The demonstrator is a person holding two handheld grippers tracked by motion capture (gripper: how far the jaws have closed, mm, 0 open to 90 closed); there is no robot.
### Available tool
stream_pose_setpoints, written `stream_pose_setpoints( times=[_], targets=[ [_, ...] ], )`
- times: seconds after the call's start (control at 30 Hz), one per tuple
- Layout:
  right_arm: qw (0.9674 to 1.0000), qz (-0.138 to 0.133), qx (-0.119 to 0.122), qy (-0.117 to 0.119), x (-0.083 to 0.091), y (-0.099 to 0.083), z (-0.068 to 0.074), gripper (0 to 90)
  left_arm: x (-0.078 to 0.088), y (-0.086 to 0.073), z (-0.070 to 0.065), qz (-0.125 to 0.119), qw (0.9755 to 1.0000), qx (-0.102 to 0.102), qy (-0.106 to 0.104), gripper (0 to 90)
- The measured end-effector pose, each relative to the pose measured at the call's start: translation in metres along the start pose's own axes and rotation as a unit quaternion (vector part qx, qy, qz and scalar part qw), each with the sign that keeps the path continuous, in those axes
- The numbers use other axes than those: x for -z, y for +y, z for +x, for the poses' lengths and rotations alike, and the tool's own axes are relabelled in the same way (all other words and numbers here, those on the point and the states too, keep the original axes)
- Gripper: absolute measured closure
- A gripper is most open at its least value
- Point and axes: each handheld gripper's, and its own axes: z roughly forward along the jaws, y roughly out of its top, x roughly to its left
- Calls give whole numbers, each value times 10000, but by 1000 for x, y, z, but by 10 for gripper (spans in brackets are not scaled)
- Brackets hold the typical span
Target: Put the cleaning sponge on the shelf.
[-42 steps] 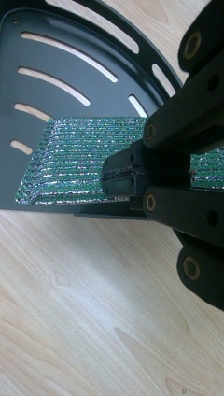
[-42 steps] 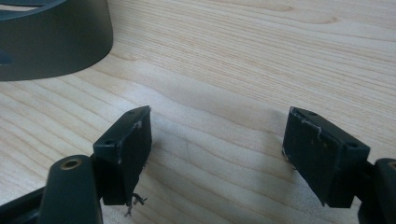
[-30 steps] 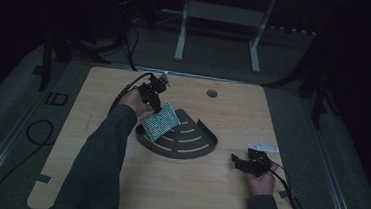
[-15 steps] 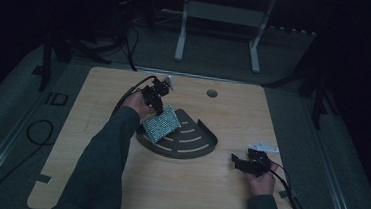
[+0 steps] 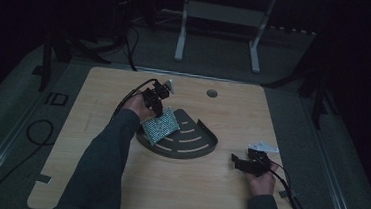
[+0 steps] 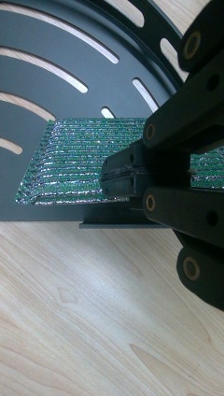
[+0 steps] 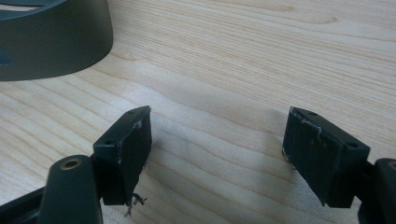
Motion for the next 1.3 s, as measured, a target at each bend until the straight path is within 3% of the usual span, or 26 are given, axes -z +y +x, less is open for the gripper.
stream_pose_setpoints(
  times=[0.63,1.3],
  targets=[
    [10000,0,-1,-1,0,0,0,233,-7,-8,1,106,9999,-49,-1,897],
    [10000,0,0,-1,0,0,0,233,-15,-9,7,310,9993,20,204,893]
  ],
)
